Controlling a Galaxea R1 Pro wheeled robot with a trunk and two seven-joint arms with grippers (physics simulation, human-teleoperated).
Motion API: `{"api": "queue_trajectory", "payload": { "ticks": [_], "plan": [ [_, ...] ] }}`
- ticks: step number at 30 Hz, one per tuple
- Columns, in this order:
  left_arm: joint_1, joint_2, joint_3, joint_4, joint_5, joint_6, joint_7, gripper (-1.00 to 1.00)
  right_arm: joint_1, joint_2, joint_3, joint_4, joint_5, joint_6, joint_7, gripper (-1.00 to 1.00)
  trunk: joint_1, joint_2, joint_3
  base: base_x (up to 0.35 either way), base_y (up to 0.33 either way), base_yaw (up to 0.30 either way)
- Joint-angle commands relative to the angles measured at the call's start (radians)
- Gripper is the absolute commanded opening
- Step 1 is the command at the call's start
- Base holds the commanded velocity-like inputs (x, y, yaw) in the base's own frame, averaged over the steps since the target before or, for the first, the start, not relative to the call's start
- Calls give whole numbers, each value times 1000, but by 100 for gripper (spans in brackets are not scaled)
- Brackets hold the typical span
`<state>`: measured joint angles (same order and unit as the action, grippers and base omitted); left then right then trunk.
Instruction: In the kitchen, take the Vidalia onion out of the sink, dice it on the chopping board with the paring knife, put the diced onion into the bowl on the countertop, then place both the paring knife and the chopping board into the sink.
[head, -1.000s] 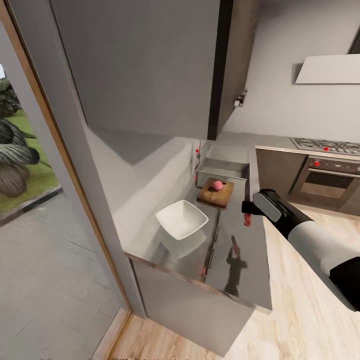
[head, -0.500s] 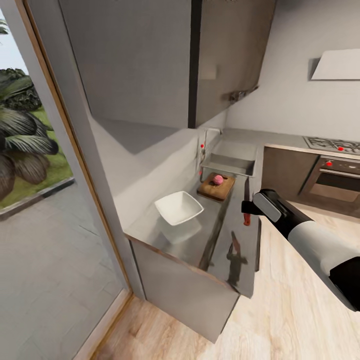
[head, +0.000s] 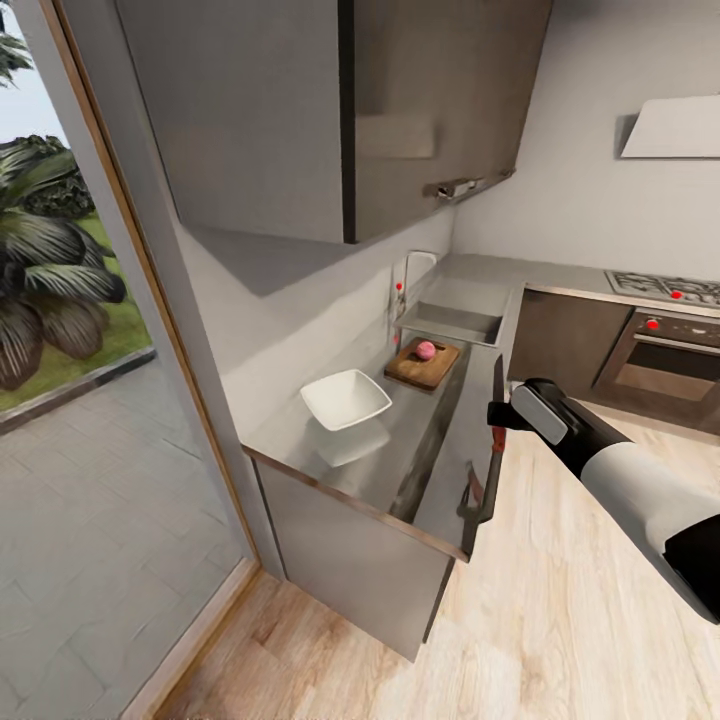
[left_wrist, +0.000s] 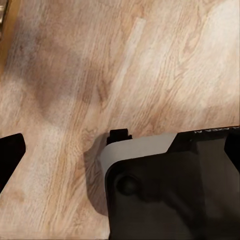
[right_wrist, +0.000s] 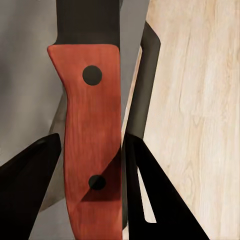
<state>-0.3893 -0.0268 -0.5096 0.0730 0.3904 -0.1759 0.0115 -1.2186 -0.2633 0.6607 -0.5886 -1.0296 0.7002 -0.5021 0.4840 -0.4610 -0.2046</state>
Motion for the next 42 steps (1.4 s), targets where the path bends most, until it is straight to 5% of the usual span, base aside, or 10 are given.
{"api": "queue_trajectory", "payload": {
  "ticks": [1, 6, 42],
  "plan": [
    [-2, 10, -9, 5, 6, -7, 1, 100, -1, -2, 8, -3, -10, 1, -9, -100, 1, -2, -2, -8, -7, 0],
    [-2, 49, -10, 5, 4, -6, 1, 100, -2, 0, 8, -3, -10, 0, -9, -100, 1, -2, -2, -2, -2, 0],
    [-2, 51, -10, 5, 4, -6, 1, 100, -2, 9, 7, -3, -12, -1, -7, -100, 1, -2, -2, 0, 0, 0]
  ]
}}
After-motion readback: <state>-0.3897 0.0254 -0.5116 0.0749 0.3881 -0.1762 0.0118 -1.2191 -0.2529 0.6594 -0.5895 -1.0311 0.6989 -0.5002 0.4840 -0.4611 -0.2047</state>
